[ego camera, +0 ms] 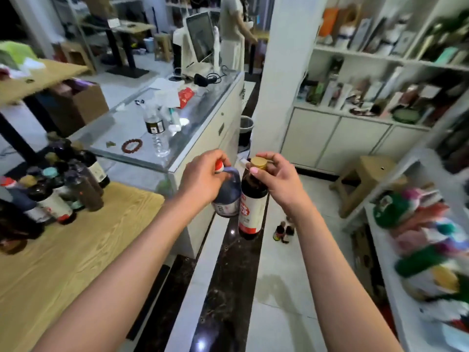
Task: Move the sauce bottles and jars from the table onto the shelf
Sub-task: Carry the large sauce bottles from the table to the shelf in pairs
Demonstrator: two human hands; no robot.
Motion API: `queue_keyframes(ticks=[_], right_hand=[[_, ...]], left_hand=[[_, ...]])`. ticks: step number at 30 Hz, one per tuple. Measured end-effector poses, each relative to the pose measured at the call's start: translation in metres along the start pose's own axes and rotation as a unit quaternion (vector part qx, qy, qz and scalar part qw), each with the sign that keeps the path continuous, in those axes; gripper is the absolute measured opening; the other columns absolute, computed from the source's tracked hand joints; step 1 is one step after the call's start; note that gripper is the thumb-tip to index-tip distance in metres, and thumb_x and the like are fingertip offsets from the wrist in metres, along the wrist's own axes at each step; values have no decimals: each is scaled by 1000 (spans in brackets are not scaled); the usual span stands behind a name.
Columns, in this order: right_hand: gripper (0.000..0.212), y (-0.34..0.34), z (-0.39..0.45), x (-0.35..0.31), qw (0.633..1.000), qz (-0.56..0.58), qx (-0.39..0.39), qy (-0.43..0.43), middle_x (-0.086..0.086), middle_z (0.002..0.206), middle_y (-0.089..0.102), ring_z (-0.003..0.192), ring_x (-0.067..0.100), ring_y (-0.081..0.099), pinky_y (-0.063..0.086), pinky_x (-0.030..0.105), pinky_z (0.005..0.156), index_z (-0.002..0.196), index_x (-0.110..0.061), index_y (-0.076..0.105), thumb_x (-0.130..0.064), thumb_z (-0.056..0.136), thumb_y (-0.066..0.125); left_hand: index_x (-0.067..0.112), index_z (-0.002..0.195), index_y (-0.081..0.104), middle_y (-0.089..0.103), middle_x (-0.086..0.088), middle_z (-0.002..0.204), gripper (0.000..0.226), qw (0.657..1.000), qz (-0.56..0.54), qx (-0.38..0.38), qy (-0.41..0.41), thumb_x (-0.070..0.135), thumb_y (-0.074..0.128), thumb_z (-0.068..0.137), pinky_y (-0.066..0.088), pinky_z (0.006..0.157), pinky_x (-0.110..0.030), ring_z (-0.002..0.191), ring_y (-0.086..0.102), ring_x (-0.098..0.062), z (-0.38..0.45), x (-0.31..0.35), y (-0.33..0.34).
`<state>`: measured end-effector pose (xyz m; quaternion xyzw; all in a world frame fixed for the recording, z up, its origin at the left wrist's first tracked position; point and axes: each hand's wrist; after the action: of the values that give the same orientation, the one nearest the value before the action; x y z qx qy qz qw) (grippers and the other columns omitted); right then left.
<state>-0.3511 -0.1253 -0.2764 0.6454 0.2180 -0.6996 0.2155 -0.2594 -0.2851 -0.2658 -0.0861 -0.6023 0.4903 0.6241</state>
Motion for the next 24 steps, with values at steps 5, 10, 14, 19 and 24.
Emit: queue_keyframes(ticks=[5,10,14,19,24], right_hand=[[27,-124,-1,-24,997,-10,57,-41,13,110,71,101,19,68,54,25,91,116,-14,58,-1,93,61],[28,-235,-11,-43,991,-29,106,-75,7,107,72,101,17,68,51,33,98,118,-18,59,-4,94,61],[32,-317,-24,-65,979,-51,172,-97,11,111,71,104,20,67,51,35,99,124,-13,58,-6,94,62],[34,-401,-35,-95,952,-61,271,-125,18,116,69,109,26,66,52,34,99,129,-5,57,-4,95,59],[32,-473,-29,-129,921,-106,344,-146,10,110,72,104,19,69,54,30,93,128,-10,60,-8,96,60]], left_hand=[[29,85,61,54,15,76,20,996,-40,-38,65,19,77,79,46,70,-30,82,56,-15,38,102,69],[31,91,58,57,15,87,26,985,-76,-69,138,18,77,78,50,75,-33,87,57,-12,67,196,136],[42,104,52,62,10,100,48,967,-129,-96,200,18,82,74,54,84,-40,95,61,-15,93,270,180],[39,111,52,64,6,107,54,939,-159,-125,279,21,84,71,53,85,-43,97,62,-17,129,363,228],[33,114,50,66,10,103,59,900,-261,-133,324,17,85,70,56,85,-36,95,64,-6,171,444,277]])
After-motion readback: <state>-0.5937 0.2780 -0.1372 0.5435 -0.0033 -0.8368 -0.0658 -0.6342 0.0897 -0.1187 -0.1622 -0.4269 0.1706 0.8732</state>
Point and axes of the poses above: each hand's wrist, its own z-axis towards the middle knuckle, its own y-axis out of the palm, x = y × z
